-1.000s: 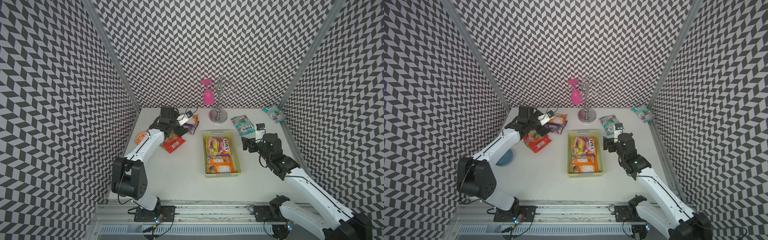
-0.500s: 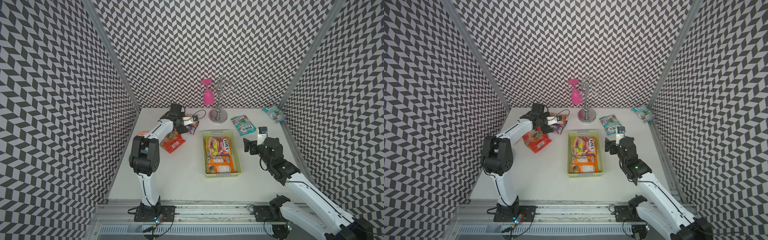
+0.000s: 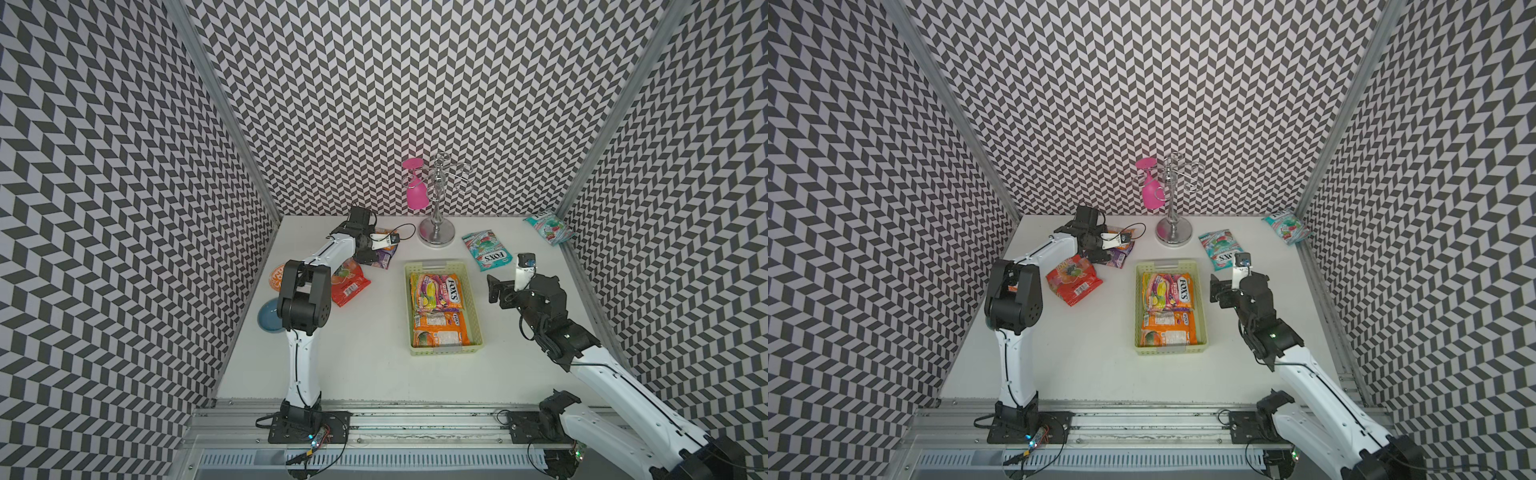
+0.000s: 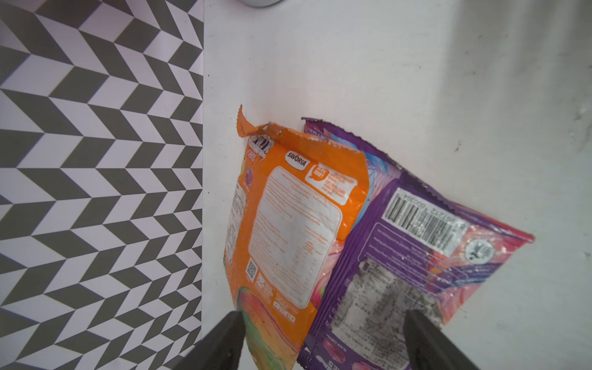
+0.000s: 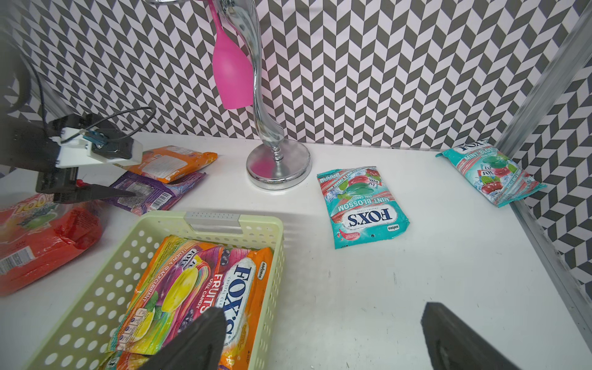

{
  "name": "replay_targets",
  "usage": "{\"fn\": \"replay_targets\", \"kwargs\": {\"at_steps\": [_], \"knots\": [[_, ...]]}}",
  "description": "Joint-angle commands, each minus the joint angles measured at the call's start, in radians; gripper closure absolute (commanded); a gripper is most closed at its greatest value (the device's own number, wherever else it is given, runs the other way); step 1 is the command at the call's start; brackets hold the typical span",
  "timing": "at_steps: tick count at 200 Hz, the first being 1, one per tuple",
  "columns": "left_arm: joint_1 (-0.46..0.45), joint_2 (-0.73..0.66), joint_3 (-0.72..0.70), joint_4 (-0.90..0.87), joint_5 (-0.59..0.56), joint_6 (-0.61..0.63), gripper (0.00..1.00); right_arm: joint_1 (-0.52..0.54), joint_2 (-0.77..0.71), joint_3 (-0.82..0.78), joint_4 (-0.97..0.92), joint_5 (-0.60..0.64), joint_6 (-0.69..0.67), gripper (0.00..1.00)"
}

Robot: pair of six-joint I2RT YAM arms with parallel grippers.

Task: Put the candies in the basket
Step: Pick up the candy at the center of the board.

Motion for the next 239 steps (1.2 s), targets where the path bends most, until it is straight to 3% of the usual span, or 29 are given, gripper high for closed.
{"fn": "replay_targets", "kwargs": {"at_steps": [1, 48, 169, 197, 239], "knots": [[-0.003, 0.033, 0.048, 0.033, -0.016, 0.007, 0.2, -0.004, 0.005, -0.008, 0.054, -0.002, -0.003, 0.01], [-0.001, 0.092, 0.111, 0.067, -0.022, -0.025, 0.2, -0.002, 0.003, -0.017, 0.062, -0.002, -0.003, 0.01], [0.003, 0.22, 0.21, 0.068, -0.028, 0.0, 0.33, -0.002, 0.005, -0.019, 0.069, -0.022, -0.002, 0.01], [0.001, 0.249, 0.272, 0.012, -0.037, -0.014, 0.57, -0.002, 0.0, -0.017, 0.062, -0.003, -0.008, 0.01], [-0.001, 0.139, 0.194, 0.064, 0.0, -0.051, 0.96, -0.002, 0.001, -0.019, 0.066, 0.007, -0.01, 0.01]]}}
